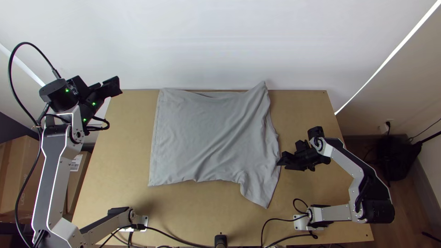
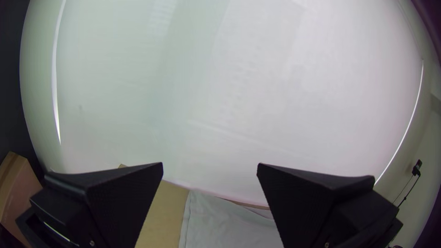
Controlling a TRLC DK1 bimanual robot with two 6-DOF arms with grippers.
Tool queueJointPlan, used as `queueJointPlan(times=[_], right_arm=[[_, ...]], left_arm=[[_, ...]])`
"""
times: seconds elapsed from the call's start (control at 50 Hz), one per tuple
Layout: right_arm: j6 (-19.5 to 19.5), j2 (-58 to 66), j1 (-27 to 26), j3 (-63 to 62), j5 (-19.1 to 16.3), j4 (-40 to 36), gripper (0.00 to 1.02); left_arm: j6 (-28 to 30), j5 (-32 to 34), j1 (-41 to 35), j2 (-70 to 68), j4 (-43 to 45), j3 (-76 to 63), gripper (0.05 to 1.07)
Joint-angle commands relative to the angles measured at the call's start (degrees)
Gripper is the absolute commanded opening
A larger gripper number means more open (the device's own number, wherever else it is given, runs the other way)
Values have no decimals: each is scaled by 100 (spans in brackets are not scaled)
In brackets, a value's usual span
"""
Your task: Fold the t-shirt
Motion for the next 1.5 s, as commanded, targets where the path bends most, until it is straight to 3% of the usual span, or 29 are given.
queueJointPlan(times=[0.0, 0.16, 0.3, 0.36, 0.44, 0.66, 0.74, 0.8, 0.94, 1.14, 1.28, 1.48], right_arm=[[124, 126, 116, -179, -6, 136, 63], [344, 205, 354, -355, -6, 444, 62], [564, 178, 494, -566, 38, 1041, 33], [573, 178, 494, -566, 143, 1138, 17], [555, 134, 494, -583, 310, 1226, 3], [502, -6, 363, -619, 380, 1208, 2], [502, -85, 301, -619, 380, 1191, 2], [502, -138, 257, -610, 380, 1165, 2], [502, -217, 178, -654, 372, 1103, 2], [476, -384, 108, -706, 372, 954, 2], [467, -595, -15, -689, 372, 822, 2], [406, -736, -209, -698, 372, 699, 2]], left_arm=[[3, 15, 41, -158, -45, -104, 103], [21, 15, 58, -176, -107, -104, 103], [83, 15, 67, -193, -168, -140, 103], [179, 15, 76, -211, -239, -140, 103], [364, 23, 76, -228, -432, -113, 103], [1041, 164, 111, -220, -1258, -122, 102], [1550, 314, 111, -228, -1733, -245, 102], [2245, 665, 58, -272, -2603, -307, 102], [3475, 902, -170, -694, -3482, -939, 102], [4600, 885, -241, -703, -4756, -1669, 102], [5347, 727, -205, -870, -5046, -2460, 101], [5795, 173, -337, -940, -4932, -3453, 101]])
